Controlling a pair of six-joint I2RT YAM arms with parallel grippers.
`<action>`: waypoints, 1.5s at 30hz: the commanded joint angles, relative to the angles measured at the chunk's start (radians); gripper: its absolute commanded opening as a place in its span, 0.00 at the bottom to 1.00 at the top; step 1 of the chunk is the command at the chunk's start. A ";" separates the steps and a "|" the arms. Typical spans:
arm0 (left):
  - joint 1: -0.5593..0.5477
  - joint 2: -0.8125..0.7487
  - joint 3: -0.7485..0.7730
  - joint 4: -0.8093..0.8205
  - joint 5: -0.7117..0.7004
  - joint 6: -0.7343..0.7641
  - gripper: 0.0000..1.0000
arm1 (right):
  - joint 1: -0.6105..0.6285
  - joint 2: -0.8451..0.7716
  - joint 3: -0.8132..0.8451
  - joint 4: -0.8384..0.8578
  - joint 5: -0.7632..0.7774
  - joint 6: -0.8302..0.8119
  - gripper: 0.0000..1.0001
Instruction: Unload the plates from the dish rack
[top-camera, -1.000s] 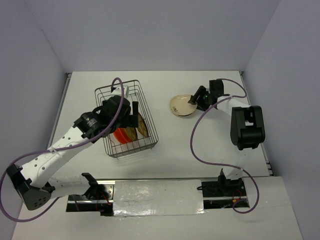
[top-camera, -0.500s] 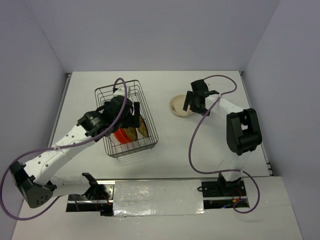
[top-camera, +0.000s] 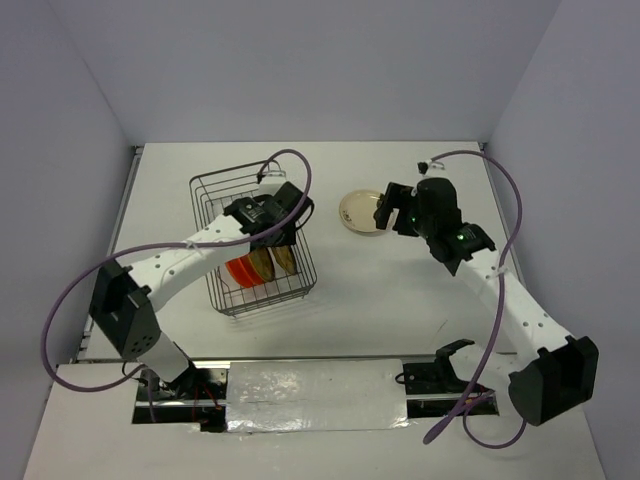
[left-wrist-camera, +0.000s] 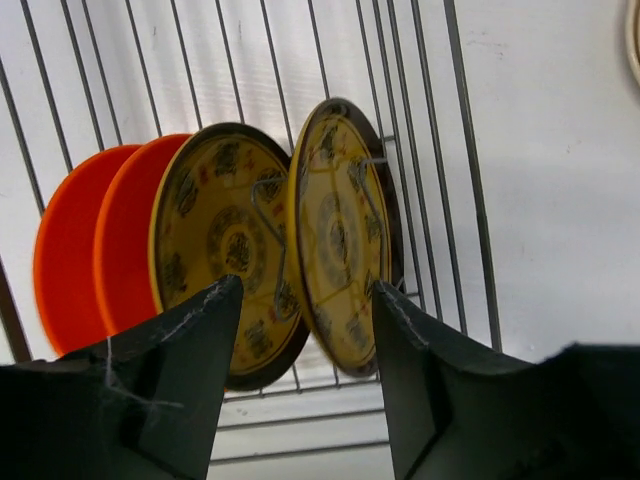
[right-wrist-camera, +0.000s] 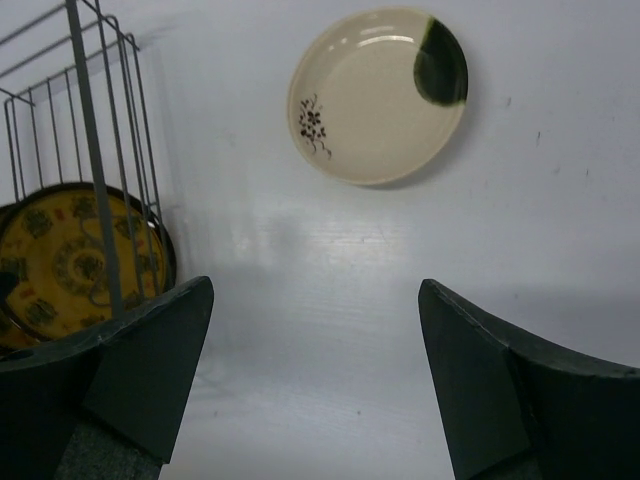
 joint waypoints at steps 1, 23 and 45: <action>-0.003 0.077 0.065 -0.013 -0.050 -0.053 0.65 | 0.006 -0.061 -0.059 -0.021 -0.030 -0.035 0.90; 0.022 0.049 0.341 -0.243 -0.116 -0.072 0.01 | 0.006 -0.187 -0.064 -0.050 -0.218 -0.068 0.94; 0.028 -0.416 -0.073 0.503 0.621 0.069 0.02 | 0.077 -0.046 -0.174 0.694 -0.826 0.350 0.66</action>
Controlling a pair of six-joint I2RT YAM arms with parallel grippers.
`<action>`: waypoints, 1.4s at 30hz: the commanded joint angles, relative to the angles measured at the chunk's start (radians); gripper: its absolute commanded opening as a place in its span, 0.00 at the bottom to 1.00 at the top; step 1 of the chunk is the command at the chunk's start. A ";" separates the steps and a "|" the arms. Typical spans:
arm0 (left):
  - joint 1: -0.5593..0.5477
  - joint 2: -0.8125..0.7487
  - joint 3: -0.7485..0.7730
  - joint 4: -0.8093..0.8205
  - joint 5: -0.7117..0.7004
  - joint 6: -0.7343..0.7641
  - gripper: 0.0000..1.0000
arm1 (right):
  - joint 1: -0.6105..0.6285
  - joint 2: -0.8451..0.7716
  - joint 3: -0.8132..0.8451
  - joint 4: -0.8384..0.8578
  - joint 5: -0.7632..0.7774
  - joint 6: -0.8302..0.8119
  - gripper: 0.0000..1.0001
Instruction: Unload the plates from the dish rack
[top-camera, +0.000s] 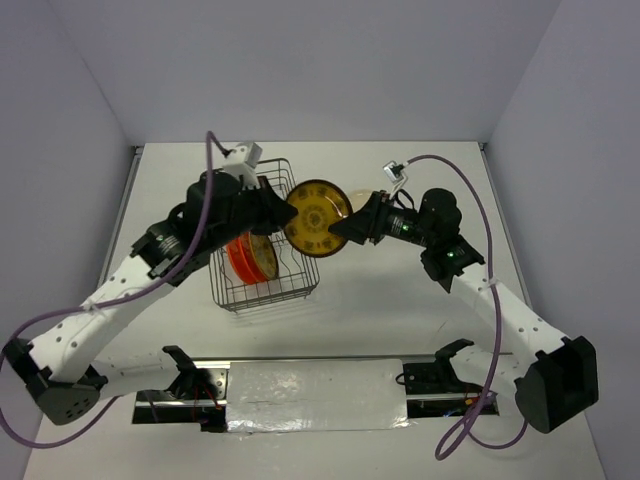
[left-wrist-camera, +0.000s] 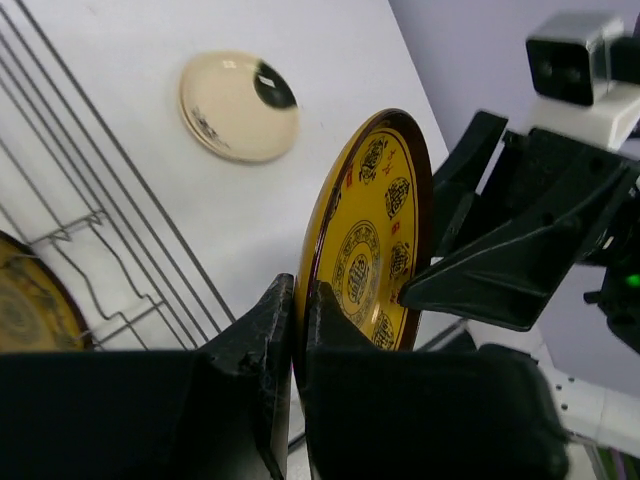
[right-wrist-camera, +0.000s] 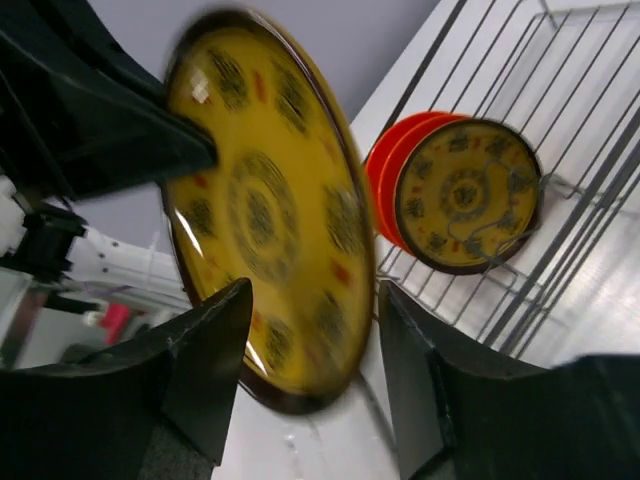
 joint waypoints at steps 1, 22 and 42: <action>0.004 0.037 -0.038 0.174 0.155 -0.013 0.03 | 0.011 0.034 0.031 0.044 -0.022 0.028 0.58; 0.004 0.081 0.068 -0.306 -0.275 0.105 0.99 | -0.802 0.439 -0.076 0.077 0.203 0.218 0.00; 0.005 0.216 0.112 -0.424 -0.507 -0.011 0.99 | -0.572 0.198 0.102 -0.804 1.085 0.138 1.00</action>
